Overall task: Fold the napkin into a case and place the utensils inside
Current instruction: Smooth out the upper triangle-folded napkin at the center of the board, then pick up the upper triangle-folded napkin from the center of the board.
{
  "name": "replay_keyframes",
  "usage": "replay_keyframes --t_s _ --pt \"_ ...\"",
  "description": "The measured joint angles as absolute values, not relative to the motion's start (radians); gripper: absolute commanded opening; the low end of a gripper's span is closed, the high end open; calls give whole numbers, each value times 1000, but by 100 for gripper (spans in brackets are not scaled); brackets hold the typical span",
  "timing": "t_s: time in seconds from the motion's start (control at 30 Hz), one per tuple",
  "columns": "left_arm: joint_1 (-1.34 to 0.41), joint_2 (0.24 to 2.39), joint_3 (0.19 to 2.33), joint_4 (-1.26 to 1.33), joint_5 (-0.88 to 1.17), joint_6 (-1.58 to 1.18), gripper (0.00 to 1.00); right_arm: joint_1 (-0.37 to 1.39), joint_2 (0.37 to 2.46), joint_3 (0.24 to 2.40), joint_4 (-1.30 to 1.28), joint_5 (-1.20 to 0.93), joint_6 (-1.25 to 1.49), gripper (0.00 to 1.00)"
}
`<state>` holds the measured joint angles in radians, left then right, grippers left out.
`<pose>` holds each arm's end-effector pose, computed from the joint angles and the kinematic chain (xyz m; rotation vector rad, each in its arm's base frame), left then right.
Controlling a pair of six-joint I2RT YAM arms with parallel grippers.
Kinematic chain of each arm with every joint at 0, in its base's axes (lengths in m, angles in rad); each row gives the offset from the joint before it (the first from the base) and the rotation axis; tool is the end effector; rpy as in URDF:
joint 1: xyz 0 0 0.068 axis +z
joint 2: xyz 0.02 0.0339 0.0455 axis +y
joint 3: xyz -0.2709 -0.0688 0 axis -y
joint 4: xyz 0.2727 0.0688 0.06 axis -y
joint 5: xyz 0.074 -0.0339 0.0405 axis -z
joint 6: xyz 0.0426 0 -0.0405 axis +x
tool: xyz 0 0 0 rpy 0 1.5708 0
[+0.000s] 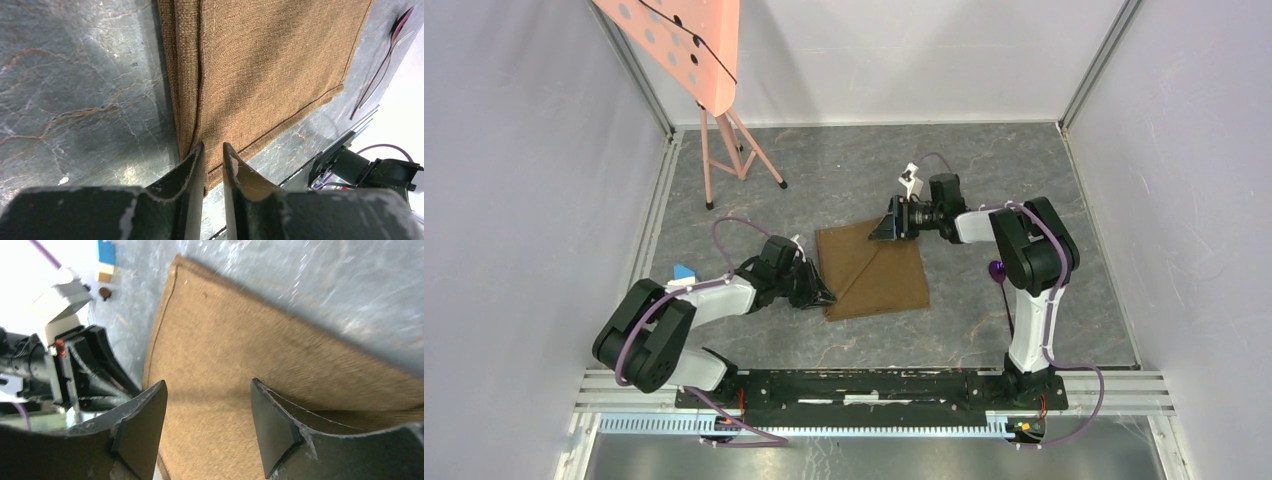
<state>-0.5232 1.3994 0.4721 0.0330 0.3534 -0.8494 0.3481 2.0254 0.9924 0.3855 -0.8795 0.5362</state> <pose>0.2151 -0.1411 0.1094 -0.2682 2.6633 -0.9645 0.3750 0.1710 0.0924 -0.3148 2.3029 1.4441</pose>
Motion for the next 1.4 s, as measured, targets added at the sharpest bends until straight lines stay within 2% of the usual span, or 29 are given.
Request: replay_keyframes --t_s 0.17,0.3,0.4,0.5,0.67,0.77,0.87,0.93,1.0,1.13,1.2,1.3,1.4 --pt "-524 1355 470 9 361 -849 32 329 2008 1116 185 -776 393 78" --pt "-524 1243 503 -86 364 -849 43 344 1888 1142 22 -658 295 77" --pt "-524 1176 563 -144 358 -847 54 395 1753 1119 -40 -568 256 67" --pt "-514 1118 617 -193 334 -847 63 505 1602 1005 -39 -521 246 58" --pt "-463 1061 630 -249 307 -847 69 641 1506 776 -52 -455 245 48" --pt "-440 1052 622 -260 297 -847 69 633 1505 673 -102 -371 233 44" --pt "-433 1036 605 -261 296 -847 69 624 1479 656 -106 -272 227 41" --pt "-433 1020 594 -263 296 -847 70 624 1467 656 -121 -177 223 43" --pt "-431 994 582 -267 296 -847 71 627 1447 656 -156 -58 211 50" --pt "-419 942 566 -283 296 -847 71 638 1406 661 -248 61 178 72" --pt "-410 931 563 -286 296 -847 72 687 1388 693 -307 95 168 80" --pt "-397 923 553 -286 288 -848 73 813 1388 779 -341 117 177 83" --pt "-389 899 526 -290 268 -849 75 959 1429 890 -359 135 195 80"
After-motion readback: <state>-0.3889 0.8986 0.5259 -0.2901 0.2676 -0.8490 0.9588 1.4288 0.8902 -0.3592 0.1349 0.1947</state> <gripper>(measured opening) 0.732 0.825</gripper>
